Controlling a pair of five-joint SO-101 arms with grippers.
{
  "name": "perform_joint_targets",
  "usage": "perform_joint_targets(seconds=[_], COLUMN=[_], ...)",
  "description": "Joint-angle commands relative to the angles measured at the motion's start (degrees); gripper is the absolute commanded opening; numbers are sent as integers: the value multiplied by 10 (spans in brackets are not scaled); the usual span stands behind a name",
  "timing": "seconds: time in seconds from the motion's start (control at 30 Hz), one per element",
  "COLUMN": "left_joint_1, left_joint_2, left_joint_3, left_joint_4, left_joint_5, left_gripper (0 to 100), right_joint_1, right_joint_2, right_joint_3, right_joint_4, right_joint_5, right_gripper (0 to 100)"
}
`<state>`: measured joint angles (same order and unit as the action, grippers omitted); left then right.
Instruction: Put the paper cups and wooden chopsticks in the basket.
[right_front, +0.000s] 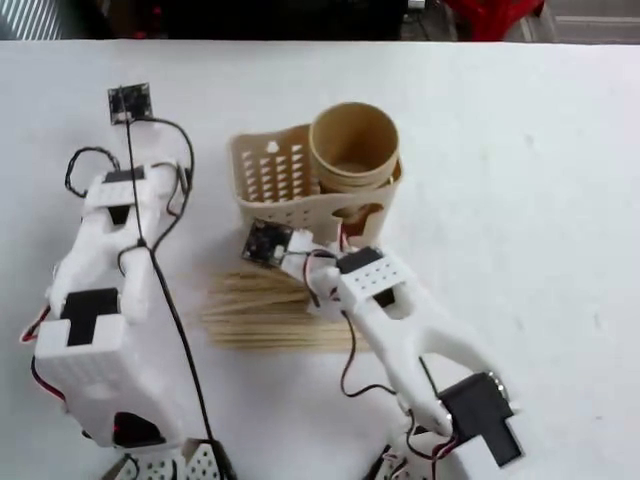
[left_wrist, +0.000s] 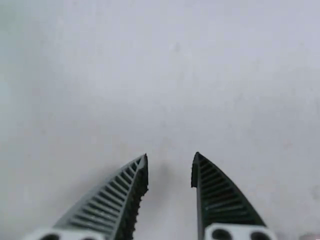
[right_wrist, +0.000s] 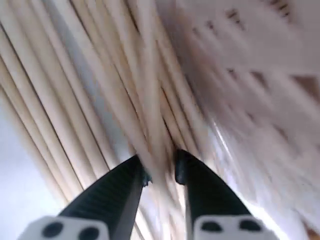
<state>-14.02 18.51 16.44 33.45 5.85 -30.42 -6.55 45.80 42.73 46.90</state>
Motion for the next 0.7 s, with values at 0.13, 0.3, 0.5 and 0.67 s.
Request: perform_joint_targets(seconds=[0.13,0.3,0.5,0.67], left_joint_1=[11,11,11,11], left_joint_2=[-5,-5,-5,-5], left_joint_3=[-29,-29,-29,-27], left_joint_4=[1,2,2,2], left_joint_5=[-6,-6,-6,-6], left_gripper=[158,158,158,158], right_joint_1=[7,7,4,3], right_joint_2=[-58,-103,-133,-94], right_joint_3=[-7,-7,-3,14], right_joint_4=[29,55,88,68], right_joint_5=[-23,-32,13,56], right_gripper=[16,16,15,101])
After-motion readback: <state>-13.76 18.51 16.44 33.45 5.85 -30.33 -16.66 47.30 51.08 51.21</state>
